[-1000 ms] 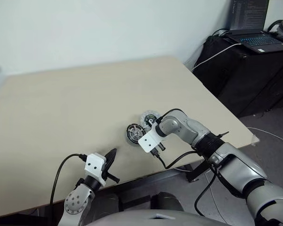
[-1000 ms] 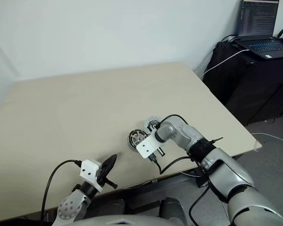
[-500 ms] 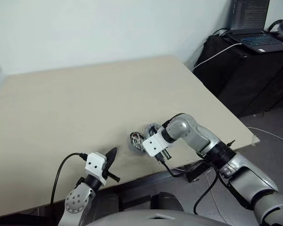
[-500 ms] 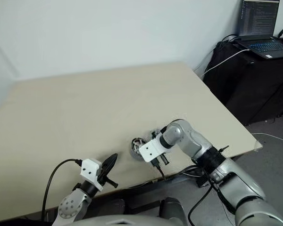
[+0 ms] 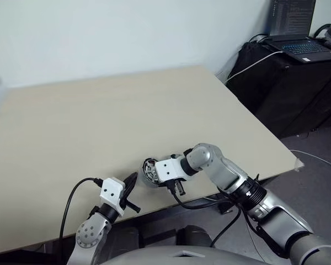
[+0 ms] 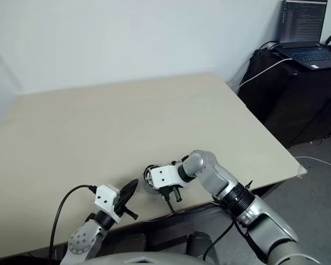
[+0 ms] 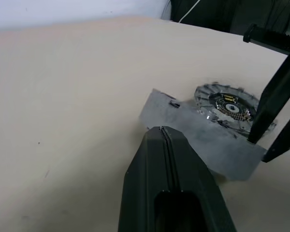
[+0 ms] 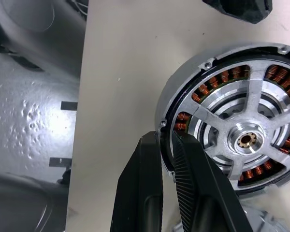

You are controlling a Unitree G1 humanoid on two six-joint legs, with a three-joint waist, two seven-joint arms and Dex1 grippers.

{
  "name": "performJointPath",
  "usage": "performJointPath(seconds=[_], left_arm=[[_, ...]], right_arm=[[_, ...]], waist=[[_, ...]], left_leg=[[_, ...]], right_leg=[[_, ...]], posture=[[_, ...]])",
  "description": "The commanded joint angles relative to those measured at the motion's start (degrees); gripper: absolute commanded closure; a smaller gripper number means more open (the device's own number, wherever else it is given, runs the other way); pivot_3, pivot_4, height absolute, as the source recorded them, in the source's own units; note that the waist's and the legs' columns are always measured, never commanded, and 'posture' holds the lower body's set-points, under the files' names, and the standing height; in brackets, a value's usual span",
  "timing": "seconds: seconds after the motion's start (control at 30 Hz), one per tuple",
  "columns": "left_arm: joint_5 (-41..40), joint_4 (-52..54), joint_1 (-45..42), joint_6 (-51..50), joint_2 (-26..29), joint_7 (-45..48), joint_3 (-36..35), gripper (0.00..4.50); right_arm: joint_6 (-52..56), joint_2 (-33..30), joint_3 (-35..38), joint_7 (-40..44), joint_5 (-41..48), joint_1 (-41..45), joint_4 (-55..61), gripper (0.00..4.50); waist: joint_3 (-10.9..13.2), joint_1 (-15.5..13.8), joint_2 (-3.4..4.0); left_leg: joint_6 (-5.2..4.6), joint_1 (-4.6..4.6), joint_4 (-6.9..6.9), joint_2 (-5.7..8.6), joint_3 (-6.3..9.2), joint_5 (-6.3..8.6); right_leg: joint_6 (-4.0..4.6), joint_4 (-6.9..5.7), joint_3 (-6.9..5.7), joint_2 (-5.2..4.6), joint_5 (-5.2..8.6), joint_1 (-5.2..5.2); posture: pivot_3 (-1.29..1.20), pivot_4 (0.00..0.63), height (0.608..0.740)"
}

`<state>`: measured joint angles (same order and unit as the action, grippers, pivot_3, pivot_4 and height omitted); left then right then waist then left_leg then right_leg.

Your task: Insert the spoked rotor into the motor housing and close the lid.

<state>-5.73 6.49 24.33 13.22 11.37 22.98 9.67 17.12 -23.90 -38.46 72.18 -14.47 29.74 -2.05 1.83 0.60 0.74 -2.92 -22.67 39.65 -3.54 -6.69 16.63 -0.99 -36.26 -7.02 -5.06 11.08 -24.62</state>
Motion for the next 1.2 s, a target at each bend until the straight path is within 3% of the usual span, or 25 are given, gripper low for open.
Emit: performJointPath(seconds=[0.03, 0.17, 0.4, 0.63, 0.73, 0.9, 1.03, 1.2], left_arm=[[-0.28, 0.82, 0.06, 1.54, -0.1, 0.07, -0.11, 4.5], [-0.25, 0.95, 0.29, 1.64, -0.14, -0.07, -0.22, 4.5], [-0.25, 1.34, 0.49, 1.37, -0.19, -0.27, -0.2, 4.5], [-0.24, 3.29, 0.43, -0.31, -0.24, -0.53, 0.38, 4.5], [-0.36, 3.75, 0.57, -0.57, -0.11, -0.39, 0.38, 4.5], [-0.51, 3.52, 0.89, -0.27, 0.45, 0.11, 0.08, 4.5], [-0.36, 2.52, 1.24, 0.68, 1.15, 0.7, -0.34, 4.5], [-0.34, 1.62, 1.6, 1.76, 1.85, 1.32, -0.65, 4.5]], right_arm=[[-0.1, 0.4, 0.08, -1.05, -0.44, 1.43, -0.17, 4.38], [-0.14, 1.15, -0.42, -2.27, -1.06, 2.14, -1.64, 4.38], [0.45, 4.72, 2.12, -5.68, 1.37, 2.72, -2.24, 2.26], [4.13, 8.94, 6.32, -8.59, 6.44, 2.73, 1.01, 2.26], [5.66, 11.45, 8.48, -12.38, 7.68, 2.8, 1.45, 2.81], [7.61, 15.24, 13.05, -21.71, 7.93, 3.1, 1.1, 4.37], [3.44, 11.69, 13.17, -29.75, 1.86, 2.19, 1.34, 4.45], [1.71, 4.79, 13.91, -37.25, -4.47, -5.12, 6.96, 4.45]], waist=[[0.0, -0.01, 0.0], [0.0, 0.0, 0.0], [-0.01, 0.04, -0.02], [-0.01, 0.05, -0.02], [-0.01, 0.05, -0.02], [-0.01, 0.07, -0.01], [-0.02, -0.01, -0.02], [-0.03, 0.03, -0.04]], left_leg=[[0.0, 0.0, 0.0, 0.0, 0.0, 0.0], [0.03, 0.01, 0.01, -0.01, 0.01, 0.01], [0.04, 0.01, 0.04, -0.02, 0.01, 0.02], [0.04, 0.01, 0.04, -0.03, 0.01, 0.02], [0.06, 0.0, 0.04, -0.03, 0.01, 0.03], [0.08, 0.0, 0.04, -0.03, 0.0, 0.04], [0.08, -0.01, 0.04, -0.01, 0.0, 0.04], [0.06, -0.05, 0.0, 0.05, -0.03, 0.07]], right_leg=[[0.0, -0.01, 0.0, 0.0, 0.0, 0.0], [0.0, -0.03, -0.01, 0.01, 0.0, 0.0], [0.0, -0.06, -0.01, 0.02, 0.0, 0.0], [0.0, -0.08, 0.0, 0.02, 0.0, -0.01], [0.01, -0.08, 0.0, 0.02, 0.0, -0.01], [0.01, -0.09, 0.01, 0.02, 0.0, -0.02], [0.01, -0.08, 0.0, -0.01, 0.0, -0.02], [-0.01, 0.0, -0.01, -0.1, 0.01, -0.03]], posture=[[0.0, 0.0, 0.74], [0.0, 0.0, 0.74], [0.0, 0.0, 0.74], [0.0, 0.0, 0.74], [0.0, 0.0, 0.74], [0.0, 0.0, 0.74], [0.0, 0.0, 0.74], [0.0, 0.0, 0.74]])
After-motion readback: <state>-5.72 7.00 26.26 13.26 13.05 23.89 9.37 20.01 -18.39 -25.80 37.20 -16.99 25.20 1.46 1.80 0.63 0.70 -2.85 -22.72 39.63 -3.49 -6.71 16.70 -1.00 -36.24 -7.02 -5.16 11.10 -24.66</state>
